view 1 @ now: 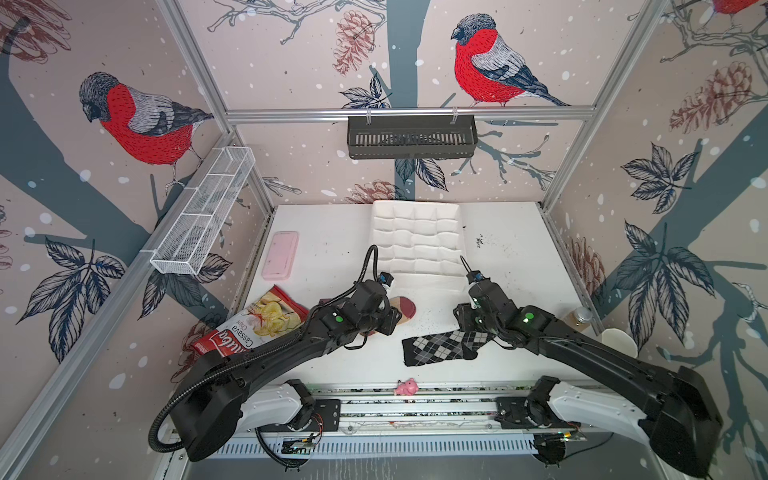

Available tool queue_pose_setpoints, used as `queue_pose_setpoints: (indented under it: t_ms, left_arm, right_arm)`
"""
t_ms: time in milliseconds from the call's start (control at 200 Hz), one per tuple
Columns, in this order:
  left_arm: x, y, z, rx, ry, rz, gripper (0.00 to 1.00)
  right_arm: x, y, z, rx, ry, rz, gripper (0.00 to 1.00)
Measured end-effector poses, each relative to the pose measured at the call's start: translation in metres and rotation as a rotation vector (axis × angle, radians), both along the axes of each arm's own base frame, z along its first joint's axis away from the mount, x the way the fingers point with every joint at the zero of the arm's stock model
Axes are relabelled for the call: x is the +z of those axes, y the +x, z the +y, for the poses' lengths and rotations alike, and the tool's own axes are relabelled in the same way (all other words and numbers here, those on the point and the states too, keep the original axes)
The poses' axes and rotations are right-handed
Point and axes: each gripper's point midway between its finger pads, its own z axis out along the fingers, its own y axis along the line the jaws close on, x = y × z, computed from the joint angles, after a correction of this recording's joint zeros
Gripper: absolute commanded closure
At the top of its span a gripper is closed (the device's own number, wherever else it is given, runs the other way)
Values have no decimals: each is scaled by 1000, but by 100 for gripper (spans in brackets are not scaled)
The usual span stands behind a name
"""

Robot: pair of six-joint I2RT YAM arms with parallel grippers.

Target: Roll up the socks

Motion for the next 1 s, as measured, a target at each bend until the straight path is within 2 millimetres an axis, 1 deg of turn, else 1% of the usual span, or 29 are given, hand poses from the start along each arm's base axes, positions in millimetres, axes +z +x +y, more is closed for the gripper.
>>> queue_pose_setpoints:
  t_ms: [180, 325, 385, 585, 680, 871, 1001]
  left_arm:
    - [-25, -32, -1, -43, 14, 126, 57]
    - [-43, -54, -6, -76, 15, 219, 55]
    - [-48, -59, -9, -90, 11, 244, 55]
    - [-66, -66, -16, -108, 20, 322, 56]
    - [-73, -66, -20, -111, 35, 349, 59]
    - [-77, -65, -28, -131, 38, 377, 59]
    - [-78, -65, -31, -151, 42, 379, 61]
  right_arm:
    - [-9, -21, 14, 50, 27, 53, 56]
    - [-23, -34, 18, 80, 13, 102, 56]
    - [-27, -37, 19, 82, 8, 117, 56]
    - [-35, -41, 24, 100, 3, 145, 59]
    - [-38, -43, 25, 108, -5, 155, 61]
    - [-42, -45, 27, 117, -8, 165, 63]
    - [-44, -47, 27, 121, -7, 172, 64]
